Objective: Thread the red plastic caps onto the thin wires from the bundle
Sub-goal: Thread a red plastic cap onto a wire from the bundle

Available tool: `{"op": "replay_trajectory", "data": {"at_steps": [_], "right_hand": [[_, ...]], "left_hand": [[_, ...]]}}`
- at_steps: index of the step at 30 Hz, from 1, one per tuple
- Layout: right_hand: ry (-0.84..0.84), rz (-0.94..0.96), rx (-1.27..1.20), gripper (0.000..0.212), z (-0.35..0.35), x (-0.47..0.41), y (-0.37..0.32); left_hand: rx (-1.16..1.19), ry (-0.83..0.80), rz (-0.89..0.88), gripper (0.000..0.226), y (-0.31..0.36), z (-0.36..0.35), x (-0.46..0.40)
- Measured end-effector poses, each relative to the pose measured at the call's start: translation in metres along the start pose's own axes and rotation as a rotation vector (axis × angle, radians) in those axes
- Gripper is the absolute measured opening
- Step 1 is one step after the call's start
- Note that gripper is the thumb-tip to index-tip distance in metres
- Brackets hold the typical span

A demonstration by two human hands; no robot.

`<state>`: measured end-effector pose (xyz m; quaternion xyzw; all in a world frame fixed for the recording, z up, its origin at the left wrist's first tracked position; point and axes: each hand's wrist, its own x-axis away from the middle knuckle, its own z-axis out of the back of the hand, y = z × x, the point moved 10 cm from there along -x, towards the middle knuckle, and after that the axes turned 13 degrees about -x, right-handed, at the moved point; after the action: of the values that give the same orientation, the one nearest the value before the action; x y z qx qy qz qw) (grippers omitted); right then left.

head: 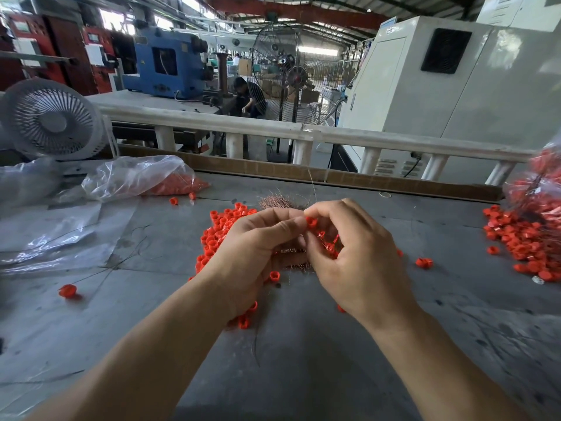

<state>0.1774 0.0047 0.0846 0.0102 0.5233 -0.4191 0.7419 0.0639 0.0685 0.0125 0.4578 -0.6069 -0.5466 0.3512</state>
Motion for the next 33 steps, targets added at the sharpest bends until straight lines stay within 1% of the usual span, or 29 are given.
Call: {"op": "replay_trajectory", "data": {"at_steps": [3, 5, 7, 11, 13, 16, 19, 22, 24, 27, 33], "right_hand": [[-0.011, -0.026, -0.004, 0.018, -0.003, 0.000, 0.004], [-0.009, -0.047, -0.002, 0.017, -0.004, 0.000, 0.007], [0.013, -0.065, 0.009, 0.017, 0.001, -0.001, 0.012], [0.100, -0.138, 0.033, 0.017, 0.024, -0.005, 0.032], [0.131, -0.220, 0.066, 0.017, 0.037, -0.006, 0.051], [0.145, -0.461, 0.191, 0.013, 0.062, 0.001, 0.098], [0.111, -0.721, 0.361, 0.010, 0.090, 0.018, 0.147], [0.087, -0.878, 0.441, 0.012, 0.110, 0.034, 0.174], [0.087, -0.949, 0.449, 0.015, 0.118, 0.042, 0.187], [0.083, -1.028, 0.453, 0.015, 0.124, 0.052, 0.202], [0.116, -1.069, 0.443, 0.016, 0.128, 0.063, 0.218]], "left_hand": [[-0.046, 0.033, -0.003, 0.010, -0.001, 0.004, -0.001], [-0.084, 0.049, -0.011, 0.010, 0.000, 0.007, -0.001], [-0.183, 0.099, -0.048, 0.011, 0.004, 0.014, -0.002], [-0.455, 0.262, -0.114, 0.014, 0.016, 0.037, -0.003], [-0.525, 0.307, -0.120, 0.013, 0.020, 0.045, -0.002], [-0.626, 0.357, -0.119, 0.013, 0.024, 0.054, -0.001], [-0.681, 0.374, -0.121, 0.012, 0.027, 0.058, 0.000], [-0.704, 0.370, -0.117, 0.012, 0.026, 0.057, 0.000], [-0.722, 0.371, -0.119, 0.012, 0.027, 0.056, 0.000], [-0.767, 0.382, -0.117, 0.012, 0.026, 0.059, -0.002], [-0.845, 0.381, -0.128, 0.013, 0.025, 0.060, -0.002]]}}
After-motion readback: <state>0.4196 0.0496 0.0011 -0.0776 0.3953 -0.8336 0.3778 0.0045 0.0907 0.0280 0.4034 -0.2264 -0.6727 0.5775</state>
